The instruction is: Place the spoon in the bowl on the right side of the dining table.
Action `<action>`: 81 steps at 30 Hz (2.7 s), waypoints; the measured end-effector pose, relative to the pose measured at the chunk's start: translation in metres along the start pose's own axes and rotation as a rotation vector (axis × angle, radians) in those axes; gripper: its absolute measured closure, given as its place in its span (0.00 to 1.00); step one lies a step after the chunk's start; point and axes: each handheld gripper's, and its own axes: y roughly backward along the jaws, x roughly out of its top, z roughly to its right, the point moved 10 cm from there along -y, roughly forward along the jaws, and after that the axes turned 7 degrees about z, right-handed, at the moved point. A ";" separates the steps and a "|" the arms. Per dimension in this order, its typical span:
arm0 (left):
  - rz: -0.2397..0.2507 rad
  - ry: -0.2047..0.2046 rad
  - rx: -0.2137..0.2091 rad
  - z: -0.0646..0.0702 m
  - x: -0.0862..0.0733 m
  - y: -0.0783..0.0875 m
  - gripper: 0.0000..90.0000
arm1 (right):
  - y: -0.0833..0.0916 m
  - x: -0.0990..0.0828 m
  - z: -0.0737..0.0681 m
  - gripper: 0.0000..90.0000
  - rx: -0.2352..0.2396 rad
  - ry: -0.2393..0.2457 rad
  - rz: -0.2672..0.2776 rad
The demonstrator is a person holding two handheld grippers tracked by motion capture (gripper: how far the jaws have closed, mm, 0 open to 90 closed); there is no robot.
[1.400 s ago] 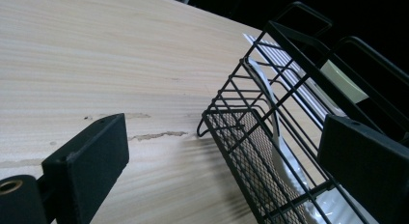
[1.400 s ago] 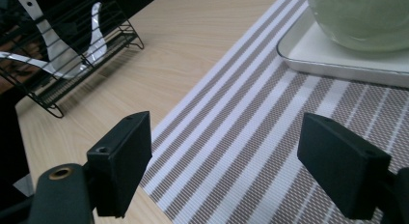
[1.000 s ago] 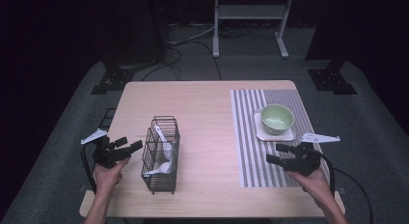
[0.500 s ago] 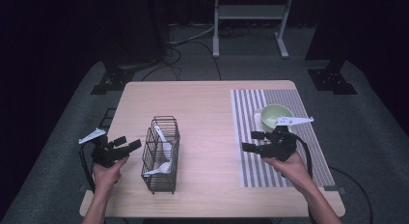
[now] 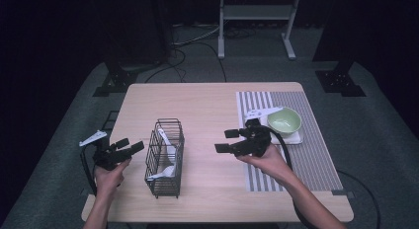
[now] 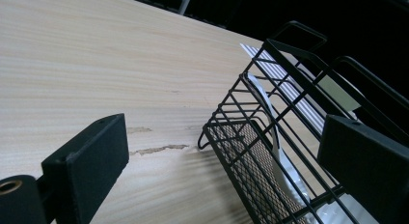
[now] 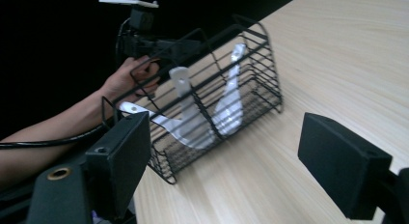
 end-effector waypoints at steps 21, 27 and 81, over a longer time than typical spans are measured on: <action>-0.003 -0.019 0.009 -0.002 0.000 0.000 0.03 | -0.057 0.011 -0.022 0.21 0.061 0.004 -0.073; 0.012 -0.025 0.011 -0.003 0.001 0.000 0.03 | -0.068 0.010 -0.022 0.21 0.061 -0.009 -0.089; 0.005 -0.031 0.037 -0.007 -0.001 -0.002 0.03 | -0.113 0.004 -0.034 0.57 0.014 0.029 -0.224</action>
